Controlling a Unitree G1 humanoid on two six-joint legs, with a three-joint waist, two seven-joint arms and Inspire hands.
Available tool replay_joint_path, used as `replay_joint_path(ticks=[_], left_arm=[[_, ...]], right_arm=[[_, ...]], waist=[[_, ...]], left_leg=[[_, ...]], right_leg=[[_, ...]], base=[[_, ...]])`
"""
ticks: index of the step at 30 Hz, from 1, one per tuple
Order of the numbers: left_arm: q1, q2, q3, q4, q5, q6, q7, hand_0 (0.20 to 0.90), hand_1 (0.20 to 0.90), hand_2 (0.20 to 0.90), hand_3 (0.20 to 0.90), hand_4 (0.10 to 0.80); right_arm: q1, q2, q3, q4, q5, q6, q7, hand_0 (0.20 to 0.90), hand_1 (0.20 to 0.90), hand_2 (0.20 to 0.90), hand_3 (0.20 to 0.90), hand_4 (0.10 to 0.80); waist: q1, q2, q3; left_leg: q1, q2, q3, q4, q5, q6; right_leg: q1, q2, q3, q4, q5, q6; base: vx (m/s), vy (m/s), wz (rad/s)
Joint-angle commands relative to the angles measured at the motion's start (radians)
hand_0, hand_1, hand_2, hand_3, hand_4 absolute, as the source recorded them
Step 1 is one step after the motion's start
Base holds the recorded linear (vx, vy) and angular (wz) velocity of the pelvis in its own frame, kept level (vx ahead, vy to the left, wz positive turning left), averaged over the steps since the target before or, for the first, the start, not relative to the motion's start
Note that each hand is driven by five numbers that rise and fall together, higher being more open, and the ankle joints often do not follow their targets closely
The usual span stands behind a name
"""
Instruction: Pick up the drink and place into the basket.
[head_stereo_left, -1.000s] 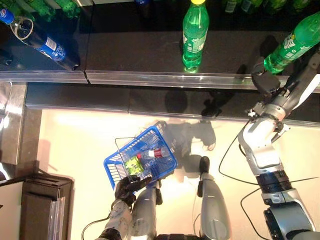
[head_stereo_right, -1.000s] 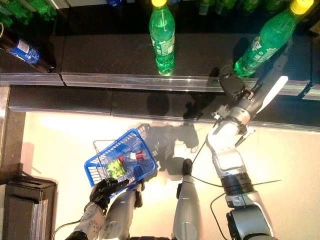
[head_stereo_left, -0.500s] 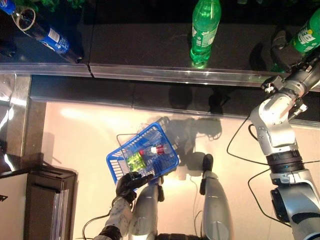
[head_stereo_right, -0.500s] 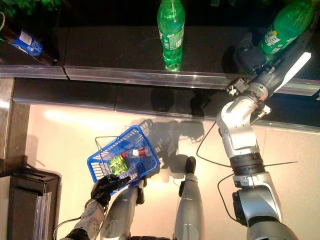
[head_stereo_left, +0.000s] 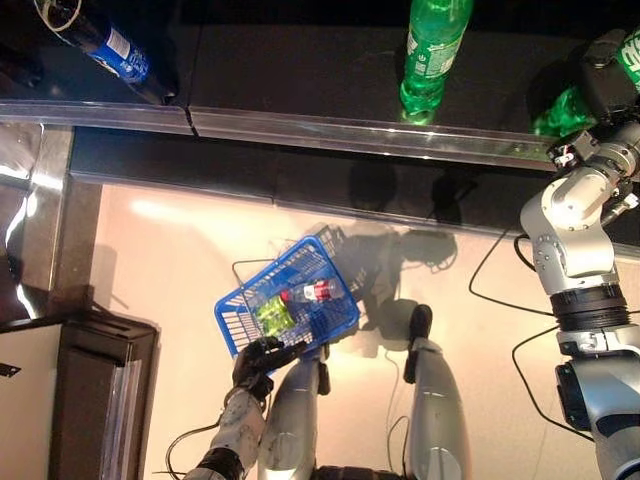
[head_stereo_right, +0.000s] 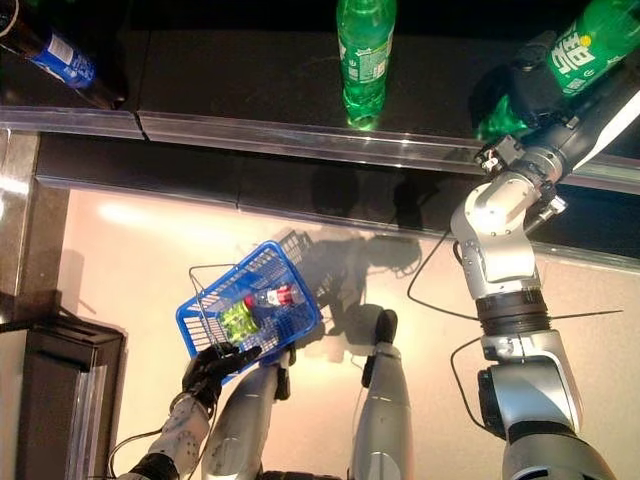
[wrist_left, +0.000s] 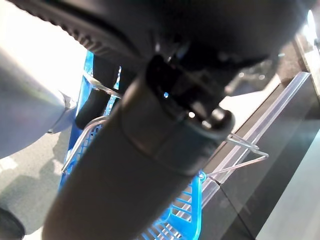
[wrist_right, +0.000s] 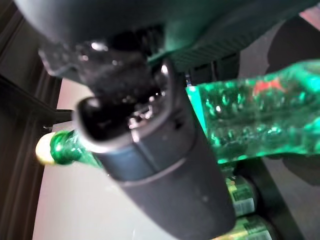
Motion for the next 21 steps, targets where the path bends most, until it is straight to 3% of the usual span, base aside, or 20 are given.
replay_joint_path(ticks=[1,11,21], left_arm=[[0.117,0.117,0.01,-0.093,-0.042,-0.103,-0.011,0.3,0.3,0.3,0.2,0.1],[0.134,0.109,0.069,-0.094,-0.1,-0.155,-0.033,0.3,0.3,0.3,0.2,0.1],[0.199,0.133,0.198,-0.284,-0.118,-0.236,-0.071,0.3,0.3,0.3,0.2,0.1]], right_arm=[[-0.101,-0.129,-0.047,-0.077,-0.071,-0.081,-0.004,0.3,0.3,0.3,0.2,0.1],[-0.024,-0.136,-0.09,-0.148,-0.093,-0.082,0.03,0.3,0.3,0.3,0.2,0.1],[0.286,-0.082,-0.163,-0.447,-0.172,-0.089,0.286,0.3,0.3,0.3,0.2,0.1]], waist=[[0.001,0.009,-0.018],[-0.017,0.007,-0.018],[-0.043,-0.031,-0.123]], left_leg=[[-0.038,-0.001,-0.076,0.167,-0.028,0.007],[0.054,0.005,-0.057,0.166,-0.02,0.0],[0.206,0.016,-0.028,0.047,-0.023,-0.009]], right_leg=[[0.065,-0.018,-0.06,0.02,-0.047,-0.034],[0.161,-0.026,-0.06,0.01,-0.058,-0.039],[0.308,-0.016,-0.055,-0.071,-0.065,-0.03]], base=[[0.0,0.0,0.0],[-0.01,0.048,0.01],[0.056,0.043,-0.02]])
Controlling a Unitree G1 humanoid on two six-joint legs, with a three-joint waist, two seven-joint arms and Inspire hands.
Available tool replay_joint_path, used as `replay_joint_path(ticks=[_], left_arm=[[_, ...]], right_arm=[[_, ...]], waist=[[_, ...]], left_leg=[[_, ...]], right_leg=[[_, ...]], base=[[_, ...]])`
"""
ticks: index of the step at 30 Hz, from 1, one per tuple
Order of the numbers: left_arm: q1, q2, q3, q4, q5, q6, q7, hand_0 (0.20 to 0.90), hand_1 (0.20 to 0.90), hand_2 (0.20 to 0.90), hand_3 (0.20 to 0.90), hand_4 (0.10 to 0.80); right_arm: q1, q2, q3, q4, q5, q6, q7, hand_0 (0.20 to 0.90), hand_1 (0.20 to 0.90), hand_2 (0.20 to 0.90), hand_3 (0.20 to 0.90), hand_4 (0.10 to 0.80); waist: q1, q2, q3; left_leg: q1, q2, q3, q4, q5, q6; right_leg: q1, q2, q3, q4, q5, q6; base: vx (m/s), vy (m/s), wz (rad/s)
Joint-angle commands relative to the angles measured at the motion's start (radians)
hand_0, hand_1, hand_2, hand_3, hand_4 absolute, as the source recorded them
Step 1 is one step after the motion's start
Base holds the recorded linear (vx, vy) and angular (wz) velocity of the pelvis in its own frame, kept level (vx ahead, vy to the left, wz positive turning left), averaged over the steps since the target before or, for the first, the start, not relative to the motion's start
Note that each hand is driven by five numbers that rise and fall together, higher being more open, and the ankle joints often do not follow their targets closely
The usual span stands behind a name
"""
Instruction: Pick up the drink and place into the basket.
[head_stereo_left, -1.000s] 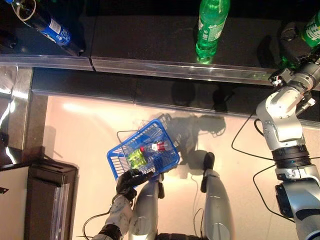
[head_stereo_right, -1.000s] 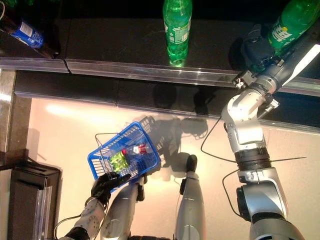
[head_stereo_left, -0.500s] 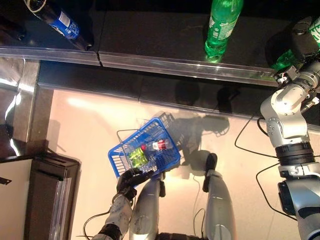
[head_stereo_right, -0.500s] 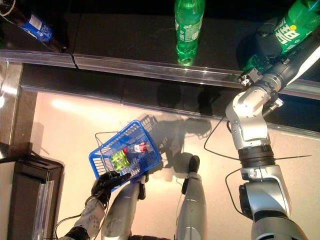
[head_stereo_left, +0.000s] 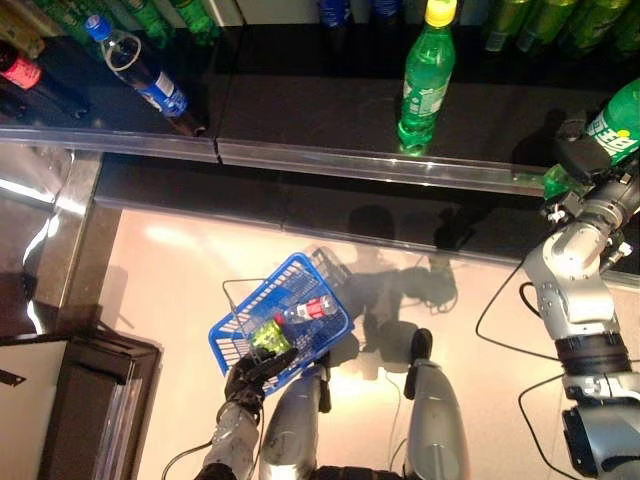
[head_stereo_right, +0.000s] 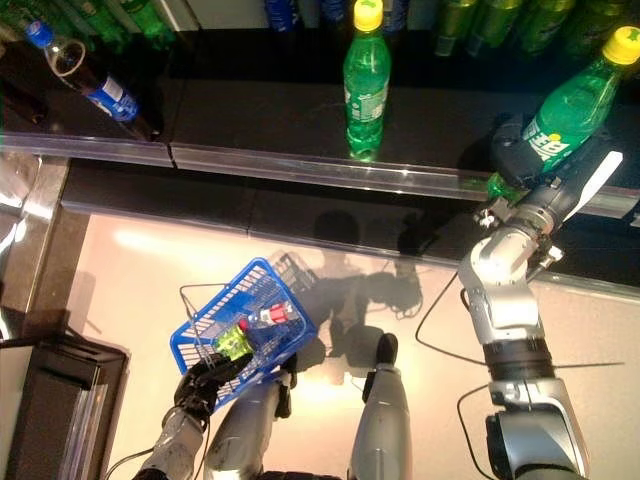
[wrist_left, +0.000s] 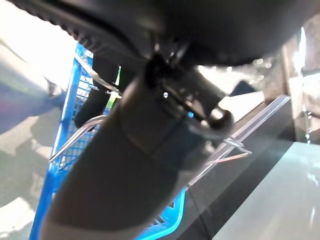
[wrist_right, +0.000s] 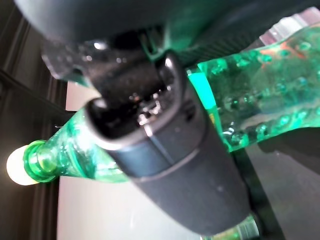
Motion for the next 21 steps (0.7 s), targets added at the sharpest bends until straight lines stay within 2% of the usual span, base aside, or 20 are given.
replay_joint_path(ticks=[1,7,10,11,12,16,21], left_arm=[[0.09,0.145,0.117,-0.241,-0.02,-0.236,-0.03,0.3,0.3,0.3,0.2,0.1],[0.131,0.156,0.155,-0.372,-0.024,-0.253,-0.054,0.3,0.3,0.3,0.2,0.1],[0.152,0.16,0.165,-0.453,-0.009,-0.254,-0.055,0.3,0.3,0.3,0.2,0.1],[0.153,0.16,0.165,-0.454,-0.009,-0.253,-0.055,0.3,0.3,0.3,0.2,0.1],[0.162,0.168,0.172,-0.483,0.011,-0.245,-0.052,0.3,0.3,0.3,0.2,0.1],[0.18,0.188,0.175,-0.537,0.066,-0.237,-0.04,0.3,0.3,0.3,0.2,0.1],[0.188,0.213,0.165,-0.603,0.105,-0.219,-0.033,0.3,0.3,0.3,0.2,0.1]], right_arm=[[-0.038,-0.079,-0.082,-0.283,-0.138,-0.114,0.12,0.3,0.3,0.3,0.2,0.1],[0.098,-0.004,-0.067,-0.428,-0.066,-0.167,0.326,0.3,0.3,0.3,0.2,0.1],[0.147,0.047,-0.011,-0.522,0.057,-0.193,0.566,0.3,0.3,0.3,0.2,0.1],[0.148,0.048,-0.011,-0.522,0.058,-0.193,0.568,0.3,0.3,0.3,0.2,0.1],[0.169,0.069,0.02,-0.547,0.117,-0.201,0.663,0.3,0.3,0.3,0.2,0.1],[0.212,0.114,0.093,-0.594,0.245,-0.189,0.844,0.3,0.3,0.3,0.2,0.1],[0.227,0.162,0.198,-0.624,0.33,-0.166,0.913,0.3,0.3,0.3,0.2,0.1]], waist=[[-0.009,-0.038,-0.135],[-0.009,-0.061,-0.19],[0.004,-0.077,-0.229],[0.004,-0.077,-0.229],[0.014,-0.087,-0.248],[0.036,-0.102,-0.291],[0.072,-0.112,-0.327]], left_leg=[[0.032,0.019,-0.03,0.09,-0.022,-0.017],[0.091,0.029,-0.028,0.036,-0.017,-0.023],[0.123,0.033,-0.032,0.005,-0.019,-0.023],[0.125,0.033,-0.032,0.004,-0.018,-0.023],[0.136,0.035,-0.036,-0.007,-0.018,-0.024],[0.158,0.04,-0.045,-0.027,-0.016,-0.025],[0.179,0.042,-0.065,-0.054,-0.01,-0.024]], right_leg=[[0.144,-0.009,-0.048,-0.045,-0.046,-0.03],[0.213,0.01,-0.051,-0.097,-0.046,-0.03],[0.255,0.013,-0.055,-0.123,-0.043,-0.024],[0.257,0.013,-0.056,-0.124,-0.043,-0.024],[0.273,0.014,-0.061,-0.135,-0.041,-0.022],[0.309,0.014,-0.074,-0.161,-0.036,-0.014],[0.352,0.011,-0.097,-0.197,-0.027,-0.004]], base=[[0.063,0.008,-0.03],[0.054,0.001,0.02],[0.058,0.009,0.0],[0.05,-0.011,0.08],[0.054,-0.01,0.17],[0.057,0.007,0.11],[0.035,0.01,0.11]])
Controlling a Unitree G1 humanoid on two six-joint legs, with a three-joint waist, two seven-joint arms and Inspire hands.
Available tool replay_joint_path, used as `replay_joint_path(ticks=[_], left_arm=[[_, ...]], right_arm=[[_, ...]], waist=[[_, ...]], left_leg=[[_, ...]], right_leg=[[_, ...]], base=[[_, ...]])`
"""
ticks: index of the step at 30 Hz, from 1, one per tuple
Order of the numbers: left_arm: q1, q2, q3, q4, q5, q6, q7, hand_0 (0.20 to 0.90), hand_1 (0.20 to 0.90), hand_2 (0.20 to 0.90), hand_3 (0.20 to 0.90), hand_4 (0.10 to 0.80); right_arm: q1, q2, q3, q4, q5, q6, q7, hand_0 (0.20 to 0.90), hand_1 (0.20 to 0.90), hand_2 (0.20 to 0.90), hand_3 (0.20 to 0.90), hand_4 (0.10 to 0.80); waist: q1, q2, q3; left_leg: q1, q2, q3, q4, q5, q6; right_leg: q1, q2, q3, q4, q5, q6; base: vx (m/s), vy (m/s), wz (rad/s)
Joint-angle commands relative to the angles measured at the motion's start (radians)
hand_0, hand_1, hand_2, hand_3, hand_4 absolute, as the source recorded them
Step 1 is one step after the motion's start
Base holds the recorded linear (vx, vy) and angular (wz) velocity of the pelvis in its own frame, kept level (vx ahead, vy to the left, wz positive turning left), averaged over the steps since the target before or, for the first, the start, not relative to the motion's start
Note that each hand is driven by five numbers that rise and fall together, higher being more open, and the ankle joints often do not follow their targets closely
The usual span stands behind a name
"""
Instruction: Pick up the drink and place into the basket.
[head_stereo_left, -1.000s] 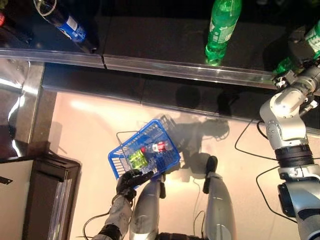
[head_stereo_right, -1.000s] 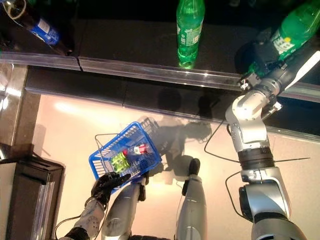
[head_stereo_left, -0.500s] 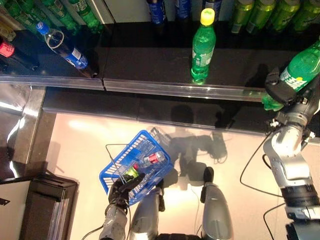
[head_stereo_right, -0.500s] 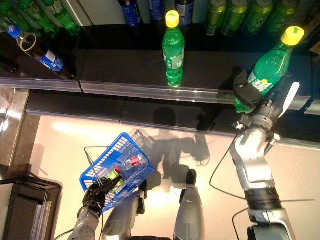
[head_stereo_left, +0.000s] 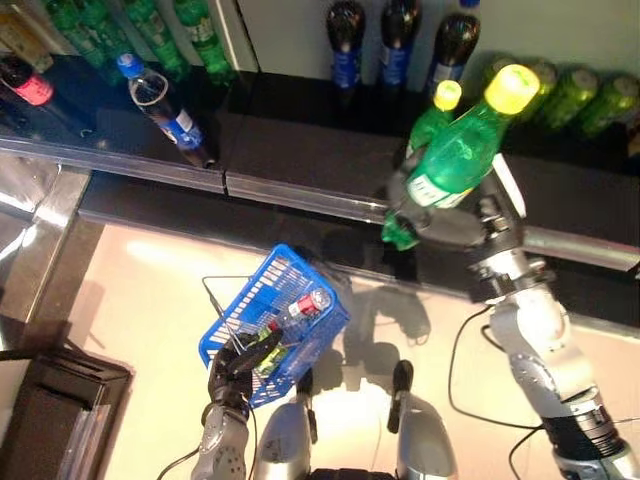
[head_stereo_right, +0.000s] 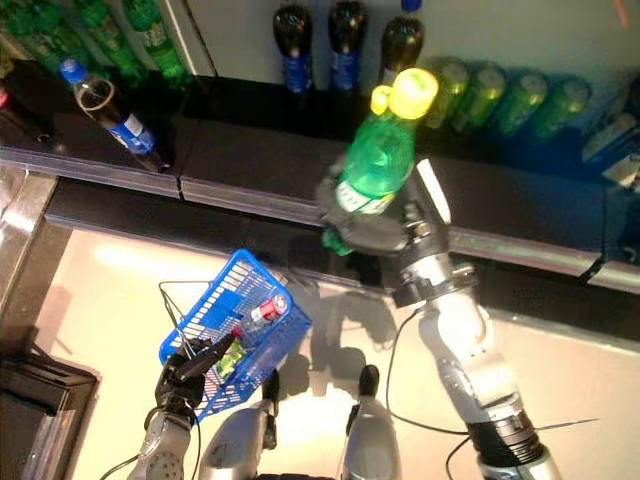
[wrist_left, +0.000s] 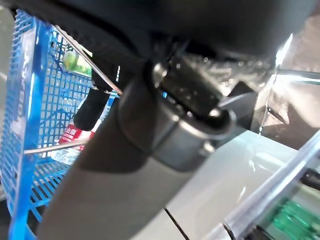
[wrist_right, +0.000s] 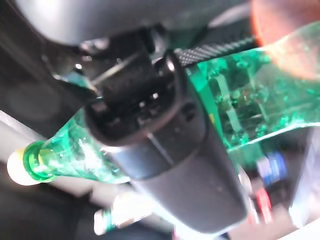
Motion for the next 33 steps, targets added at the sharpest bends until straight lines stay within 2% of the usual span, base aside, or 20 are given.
replay_joint_path(ticks=[1,6,12,18,24,33], left_arm=[[0.054,0.2,0.093,-0.238,0.083,-0.219,-0.045,0.3,0.3,0.3,0.2,0.1],[0.06,0.219,0.086,-0.31,0.1,-0.211,-0.07,0.3,0.3,0.3,0.2,0.1],[0.056,0.248,0.084,-0.422,0.113,-0.179,-0.088,0.3,0.3,0.3,0.2,0.1],[0.06,0.284,0.051,-0.612,0.099,-0.097,-0.224,0.3,0.3,0.3,0.2,0.1],[0.042,0.321,0.033,-0.747,0.068,-0.065,-0.319,0.3,0.3,0.3,0.2,0.1],[-0.013,0.385,0.01,-0.872,0.084,-0.053,-0.498,0.3,0.3,0.3,0.2,0.1]], right_arm=[[-0.021,0.069,0.025,-0.155,0.106,-0.172,0.069,0.3,0.3,0.3,0.2,0.1],[-0.043,0.105,0.113,-0.18,0.158,-0.174,0.065,0.3,0.3,0.3,0.2,0.1],[-0.105,0.135,0.21,-0.182,0.095,-0.186,0.003,0.3,0.3,0.3,0.2,0.1],[-0.224,0.19,0.282,-0.136,0.021,-0.191,-0.162,0.3,0.3,0.3,0.2,0.1],[-0.269,0.226,0.32,-0.088,-0.006,-0.16,-0.291,0.3,0.3,0.3,0.2,0.1],[-0.282,0.273,0.376,0.048,-0.011,-0.153,-0.381,0.3,0.3,0.3,0.2,0.1]], waist=[[0.027,-0.03,-0.288],[0.079,-0.035,-0.305],[0.14,-0.041,-0.31],[0.232,-0.044,-0.295],[0.285,-0.043,-0.293],[0.343,-0.039,-0.279]], left_leg=[[-0.006,0.014,-0.038,0.055,-0.014,-0.015],[-0.004,0.008,-0.075,0.047,-0.013,-0.015],[-0.011,-0.003,-0.122,0.056,-0.015,-0.014],[-0.036,-0.024,-0.199,0.094,-0.023,-0.015],[-0.048,-0.042,-0.259,0.104,-0.018,-0.012],[-0.066,-0.061,-0.323,0.123,-0.01,-0.012]], right_leg=[[0.099,-0.015,-0.023,-0.023,-0.049,-0.027],[0.132,-0.026,-0.058,-0.051,-0.042,-0.015],[0.163,-0.035,-0.105,-0.063,-0.041,-0.008],[0.197,-0.043,-0.173,-0.059,-0.047,-0.007],[0.222,-0.051,-0.217,-0.058,-0.049,0.003],[0.242,-0.059,-0.271,-0.042,-0.053,0.012]], base=[[0.015,0.007,0.23],[0.006,0.007,0.15],[0.015,-0.008,0.25],[0.01,-0.023,0.3],[0.022,0.002,0.4],[0.024,-0.011,0.3]])
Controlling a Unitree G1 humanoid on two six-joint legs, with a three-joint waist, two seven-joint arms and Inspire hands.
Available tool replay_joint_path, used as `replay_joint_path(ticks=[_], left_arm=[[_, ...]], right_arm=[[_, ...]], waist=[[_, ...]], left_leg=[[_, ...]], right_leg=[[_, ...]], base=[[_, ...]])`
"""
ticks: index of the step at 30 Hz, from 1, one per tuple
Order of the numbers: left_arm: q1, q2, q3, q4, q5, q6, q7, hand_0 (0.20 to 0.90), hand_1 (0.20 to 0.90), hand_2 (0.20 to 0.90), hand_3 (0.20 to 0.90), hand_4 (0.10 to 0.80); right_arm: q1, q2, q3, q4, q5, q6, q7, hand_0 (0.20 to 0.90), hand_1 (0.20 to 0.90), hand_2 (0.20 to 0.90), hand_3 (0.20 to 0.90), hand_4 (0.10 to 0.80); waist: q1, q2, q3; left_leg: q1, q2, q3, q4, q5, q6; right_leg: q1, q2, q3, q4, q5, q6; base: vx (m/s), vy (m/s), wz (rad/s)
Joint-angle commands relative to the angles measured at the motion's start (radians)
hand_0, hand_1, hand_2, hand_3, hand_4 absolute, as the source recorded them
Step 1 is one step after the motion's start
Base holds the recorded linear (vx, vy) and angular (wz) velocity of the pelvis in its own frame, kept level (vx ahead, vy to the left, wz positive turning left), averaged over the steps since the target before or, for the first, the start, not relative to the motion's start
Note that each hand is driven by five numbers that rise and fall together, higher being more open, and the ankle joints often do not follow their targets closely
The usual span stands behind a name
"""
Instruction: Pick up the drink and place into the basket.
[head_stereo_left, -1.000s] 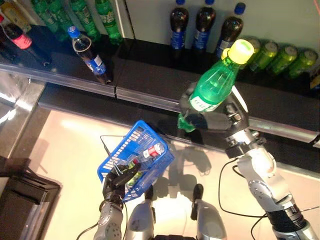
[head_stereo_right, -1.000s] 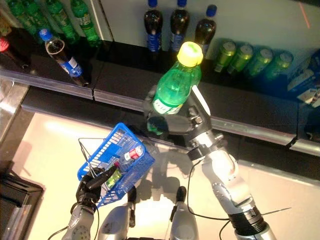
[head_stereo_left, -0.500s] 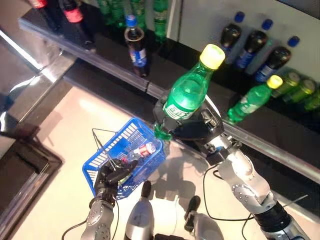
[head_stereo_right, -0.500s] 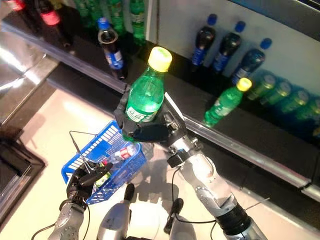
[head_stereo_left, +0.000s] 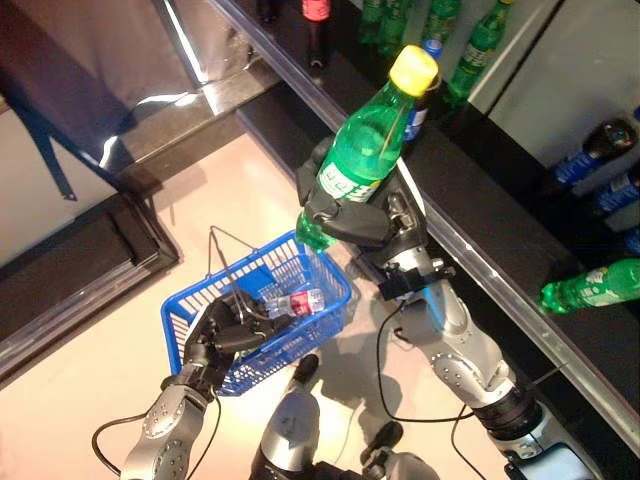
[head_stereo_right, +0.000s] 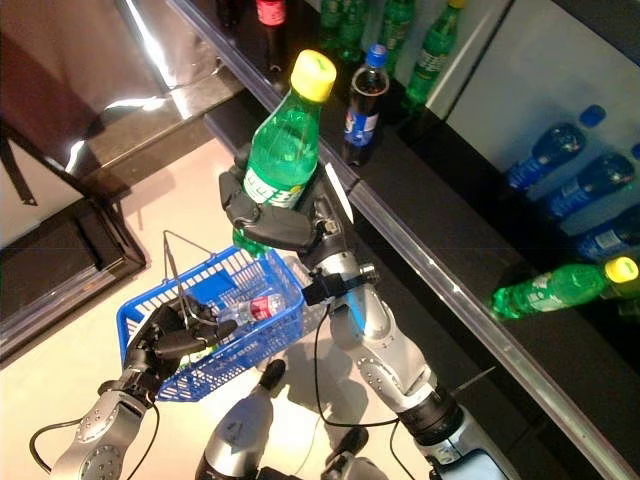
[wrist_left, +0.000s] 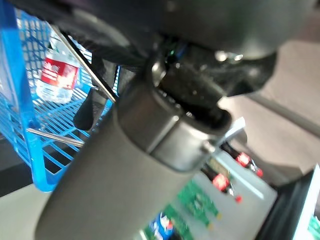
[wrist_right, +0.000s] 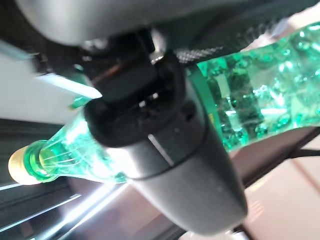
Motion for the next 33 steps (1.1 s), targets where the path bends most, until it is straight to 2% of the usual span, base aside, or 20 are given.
replay_joint_path(ticks=[1,8,11,19,23,27,33], left_arm=[[-0.119,0.073,0.015,-0.407,-0.019,-0.224,-0.233,0.3,0.3,0.3,0.2,0.1],[-0.121,0.112,0.058,-0.454,-0.088,-0.245,-0.311,0.3,0.3,0.3,0.2,0.1],[-0.12,0.106,0.08,-0.479,-0.166,-0.229,-0.371,0.3,0.3,0.3,0.2,0.1],[-0.132,0.087,0.076,-0.504,-0.193,-0.19,-0.426,0.3,0.3,0.3,0.2,0.1],[-0.141,0.108,0.085,-0.492,-0.186,-0.2,-0.428,0.3,0.3,0.3,0.2,0.1],[-0.134,0.109,0.107,-0.508,-0.203,-0.202,-0.436,0.3,0.3,0.3,0.2,0.1],[-0.161,0.106,0.108,-0.529,-0.211,-0.166,-0.45,0.3,0.3,0.3,0.2,0.1]], right_arm=[[-0.08,0.092,0.062,-0.057,-0.031,-0.142,-0.013,0.3,0.3,0.3,0.2,0.1],[-0.066,0.101,0.093,0.059,-0.163,-0.097,-0.045,0.3,0.3,0.3,0.2,0.1],[-0.043,0.11,0.124,0.219,-0.187,-0.1,-0.013,0.3,0.3,0.3,0.2,0.1],[0.013,0.147,0.183,0.481,-0.224,-0.077,0.05,0.3,0.3,0.3,0.2,0.1],[0.038,0.142,0.22,0.59,-0.273,-0.015,0.084,0.3,0.3,0.3,0.2,0.1],[0.1,0.131,0.252,0.67,-0.32,0.042,0.156,0.3,0.3,0.3,0.2,0.1],[0.105,0.127,0.318,0.789,-0.426,0.167,0.349,0.3,0.3,0.3,0.2,0.1]], waist=[[-0.007,0.0,-0.257],[0.016,-0.003,-0.264],[0.033,-0.008,-0.26],[0.056,-0.019,-0.246],[0.062,-0.025,-0.24],[0.064,-0.034,-0.222],[0.077,-0.053,-0.194]], left_leg=[[-0.027,0.014,-0.033,0.093,-0.017,-0.006],[-0.033,0.002,-0.054,0.095,-0.016,-0.008],[-0.04,-0.003,-0.068,0.103,-0.017,-0.011],[-0.033,-0.001,-0.082,0.11,-0.042,-0.02],[-0.044,-0.008,-0.087,0.105,-0.04,-0.017],[-0.055,-0.012,-0.089,0.093,-0.037,-0.014],[-0.066,-0.014,-0.097,0.079,-0.032,-0.011]], right_leg=[[0.018,-0.019,-0.025,0.078,-0.029,-0.036],[0.025,-0.027,-0.044,0.084,-0.032,-0.029],[0.028,-0.03,-0.059,0.089,-0.036,-0.03],[0.035,-0.027,-0.061,0.102,-0.059,-0.027],[0.027,-0.028,-0.063,0.099,-0.057,-0.023],[0.013,-0.024,-0.059,0.094,-0.053,-0.022],[-0.003,-0.013,-0.056,0.09,-0.052,-0.028]], base=[[0.041,0.002,0.06],[0.045,0.016,0.11],[0.009,-0.001,0.01],[0.043,-0.012,0.1],[0.0,0.0,0.0],[-0.035,-0.011,0.02],[-0.039,-0.052,0.02]])
